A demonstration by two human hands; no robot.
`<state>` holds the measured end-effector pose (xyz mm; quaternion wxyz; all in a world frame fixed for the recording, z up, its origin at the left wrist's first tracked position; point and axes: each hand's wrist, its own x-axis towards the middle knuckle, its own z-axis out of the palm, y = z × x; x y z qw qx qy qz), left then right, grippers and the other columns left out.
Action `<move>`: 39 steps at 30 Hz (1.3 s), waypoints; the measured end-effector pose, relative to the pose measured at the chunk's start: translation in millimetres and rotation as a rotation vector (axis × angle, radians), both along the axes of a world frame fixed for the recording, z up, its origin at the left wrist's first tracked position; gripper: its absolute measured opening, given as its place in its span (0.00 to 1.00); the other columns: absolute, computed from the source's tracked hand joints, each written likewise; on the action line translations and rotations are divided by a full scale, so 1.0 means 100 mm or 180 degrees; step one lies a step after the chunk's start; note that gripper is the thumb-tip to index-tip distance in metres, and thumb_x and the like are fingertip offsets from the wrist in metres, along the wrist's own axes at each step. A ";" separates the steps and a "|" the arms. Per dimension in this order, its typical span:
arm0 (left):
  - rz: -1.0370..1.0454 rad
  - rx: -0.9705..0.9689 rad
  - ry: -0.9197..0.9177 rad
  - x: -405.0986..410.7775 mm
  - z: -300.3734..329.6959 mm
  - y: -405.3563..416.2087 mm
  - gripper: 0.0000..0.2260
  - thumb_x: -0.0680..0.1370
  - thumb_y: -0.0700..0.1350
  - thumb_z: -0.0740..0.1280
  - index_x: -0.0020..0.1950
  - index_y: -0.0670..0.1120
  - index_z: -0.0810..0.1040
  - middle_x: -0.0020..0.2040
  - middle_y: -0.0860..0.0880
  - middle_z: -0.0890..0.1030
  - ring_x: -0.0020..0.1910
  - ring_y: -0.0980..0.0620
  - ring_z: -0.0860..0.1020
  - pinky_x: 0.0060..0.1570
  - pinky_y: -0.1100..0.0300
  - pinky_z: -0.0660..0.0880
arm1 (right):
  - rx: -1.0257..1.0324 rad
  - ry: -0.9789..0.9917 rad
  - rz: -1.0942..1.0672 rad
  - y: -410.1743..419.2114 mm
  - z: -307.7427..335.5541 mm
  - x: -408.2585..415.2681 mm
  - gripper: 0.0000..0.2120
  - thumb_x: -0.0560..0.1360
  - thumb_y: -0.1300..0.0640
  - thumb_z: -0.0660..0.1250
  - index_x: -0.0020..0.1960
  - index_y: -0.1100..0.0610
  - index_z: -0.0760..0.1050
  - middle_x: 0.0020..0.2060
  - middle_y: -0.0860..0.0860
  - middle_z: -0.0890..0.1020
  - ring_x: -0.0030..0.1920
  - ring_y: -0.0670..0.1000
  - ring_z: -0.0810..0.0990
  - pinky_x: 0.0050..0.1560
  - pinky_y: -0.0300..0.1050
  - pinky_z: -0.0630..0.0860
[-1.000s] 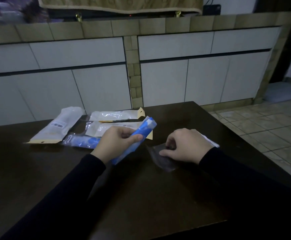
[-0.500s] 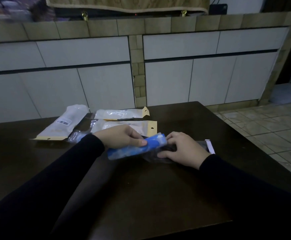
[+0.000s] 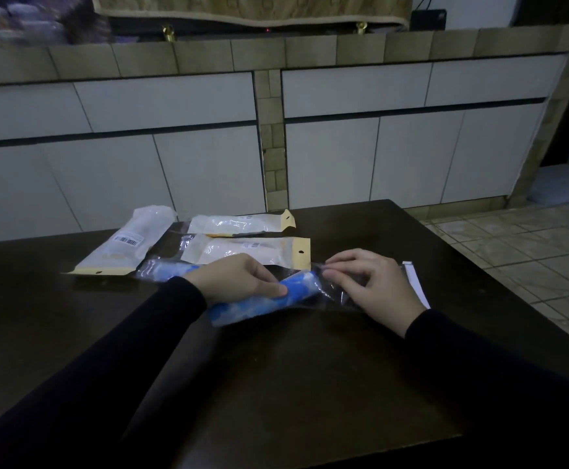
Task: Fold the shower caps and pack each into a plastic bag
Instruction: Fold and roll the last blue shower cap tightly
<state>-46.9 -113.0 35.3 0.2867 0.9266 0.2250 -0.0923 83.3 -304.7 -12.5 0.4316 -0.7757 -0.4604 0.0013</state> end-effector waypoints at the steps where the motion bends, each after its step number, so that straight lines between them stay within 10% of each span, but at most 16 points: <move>1: -0.0116 0.0179 0.0070 0.02 0.04 -0.03 0.13 0.76 0.59 0.66 0.56 0.56 0.81 0.52 0.54 0.81 0.53 0.55 0.75 0.60 0.56 0.70 | -0.0060 -0.0099 0.0085 0.00 0.00 -0.01 0.09 0.76 0.52 0.66 0.55 0.47 0.80 0.50 0.34 0.75 0.54 0.36 0.74 0.49 0.29 0.71; 16: -0.0241 0.0477 -0.0278 -0.13 0.13 -0.02 0.14 0.74 0.55 0.70 0.59 0.55 0.80 0.50 0.59 0.80 0.50 0.60 0.76 0.56 0.63 0.72 | -0.0989 -0.0538 0.0496 -0.06 -0.01 0.05 0.21 0.77 0.49 0.66 0.70 0.44 0.69 0.65 0.40 0.70 0.63 0.39 0.68 0.63 0.39 0.71; 24: 0.0085 0.0592 -0.0499 -0.10 0.02 -0.19 0.06 0.77 0.51 0.69 0.50 0.51 0.82 0.33 0.57 0.77 0.31 0.61 0.73 0.34 0.68 0.68 | -0.1025 -0.0824 0.0658 -0.01 -0.03 -0.03 0.22 0.78 0.48 0.63 0.71 0.40 0.66 0.65 0.40 0.69 0.65 0.39 0.63 0.66 0.38 0.64; 39: 0.1008 -0.0456 -0.1286 0.05 -0.26 -0.41 0.02 0.75 0.46 0.72 0.45 0.52 0.81 0.44 0.53 0.82 0.45 0.57 0.80 0.47 0.60 0.79 | -0.1155 -0.1163 0.0230 -0.05 -0.02 -0.04 0.18 0.80 0.46 0.58 0.69 0.43 0.69 0.61 0.42 0.72 0.60 0.40 0.66 0.61 0.36 0.61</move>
